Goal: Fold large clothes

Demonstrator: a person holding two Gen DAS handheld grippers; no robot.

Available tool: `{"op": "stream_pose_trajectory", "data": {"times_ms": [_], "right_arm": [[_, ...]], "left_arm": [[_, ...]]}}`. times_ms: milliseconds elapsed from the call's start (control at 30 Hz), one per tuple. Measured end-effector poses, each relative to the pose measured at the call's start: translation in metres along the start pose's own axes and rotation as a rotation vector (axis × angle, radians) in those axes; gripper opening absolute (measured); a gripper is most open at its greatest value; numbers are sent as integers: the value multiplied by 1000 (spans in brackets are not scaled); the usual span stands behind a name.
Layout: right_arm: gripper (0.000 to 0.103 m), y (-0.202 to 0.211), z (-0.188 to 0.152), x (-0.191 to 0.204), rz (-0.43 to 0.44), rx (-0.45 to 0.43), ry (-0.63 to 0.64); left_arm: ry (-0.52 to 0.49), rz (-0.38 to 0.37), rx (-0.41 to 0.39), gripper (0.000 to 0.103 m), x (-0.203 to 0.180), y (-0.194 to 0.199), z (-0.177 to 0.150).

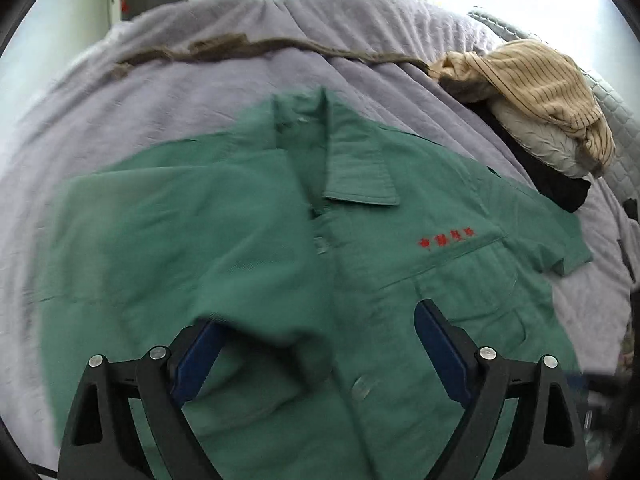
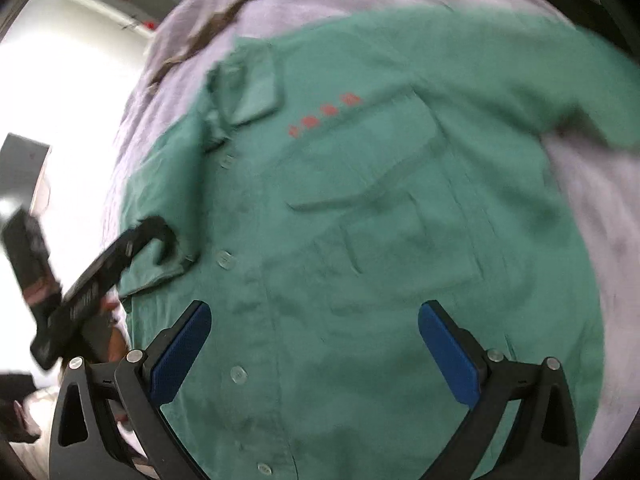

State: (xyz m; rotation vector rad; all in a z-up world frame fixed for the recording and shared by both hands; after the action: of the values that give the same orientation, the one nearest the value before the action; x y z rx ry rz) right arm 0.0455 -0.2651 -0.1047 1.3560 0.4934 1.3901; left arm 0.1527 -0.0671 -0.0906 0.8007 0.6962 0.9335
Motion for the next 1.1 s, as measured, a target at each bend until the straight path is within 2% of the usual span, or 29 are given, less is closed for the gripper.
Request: {"op": "stream_pose_trajectory", "data": {"times_ms": [67,133,267,333,367,400,500,600,700,767,800,867,933,967,1000,1067,1100], "right_arm": [[103,-9,13,32,-23,-15,109],[103,-24,23,74,-67,-26,263],[103,-58,22,139,-113,-28,513],[103,-83,16,167,-289,-62,702],[103,-87,14,170,-349,-79,746],[103,-93,14,174,-423,-106,795],[103,-102,19,167,-558,-125,849],[103,-120,26,170,-618,-110,899],[102,-130,34,188,-634,-175,954],[101,-121,45,195,-623,-258,891],[101,-110,58,190,-595,-301,784],[101,-89,80,163,-493,-321,540],[101,-70,102,100,-325,-293,167],[101,-69,106,76,-282,-272,56],[101,-70,107,42,-180,-222,-109],[101,-79,99,6,-66,-143,-285],[101,-81,93,-6,-22,-132,-337]], "left_arm": [[18,69,-34,93,19,23,-5],[48,178,-51,93,47,42,-20],[120,366,2,93,103,61,-57],[151,424,69,93,128,58,-75],[166,447,89,93,138,56,-82],[179,465,98,93,146,55,-87],[214,459,95,93,159,53,-91],[220,455,89,93,162,46,-87],[225,451,62,93,156,40,-79],[236,495,33,93,154,41,-74],[258,514,17,93,155,43,-77],[324,509,2,93,169,49,-81],[378,506,1,93,186,51,-87],[404,491,2,93,194,54,-91],[435,471,1,93,202,55,-95],[466,457,4,96,211,57,-100],[462,453,-2,96,210,57,-100]]}}
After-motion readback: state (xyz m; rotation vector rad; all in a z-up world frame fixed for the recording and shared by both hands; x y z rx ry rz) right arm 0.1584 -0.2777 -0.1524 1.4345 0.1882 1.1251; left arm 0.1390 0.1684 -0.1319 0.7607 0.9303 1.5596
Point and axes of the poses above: each gripper's, at about its wrist camera, not at the fingertips, and y roughly against the way its jaws point, x to its left, z to its top, the point moved 2 cm from there along -y, roughly the way its jaws point, and after that the axes turned 1 degree about -y, right-handed, at the moved point
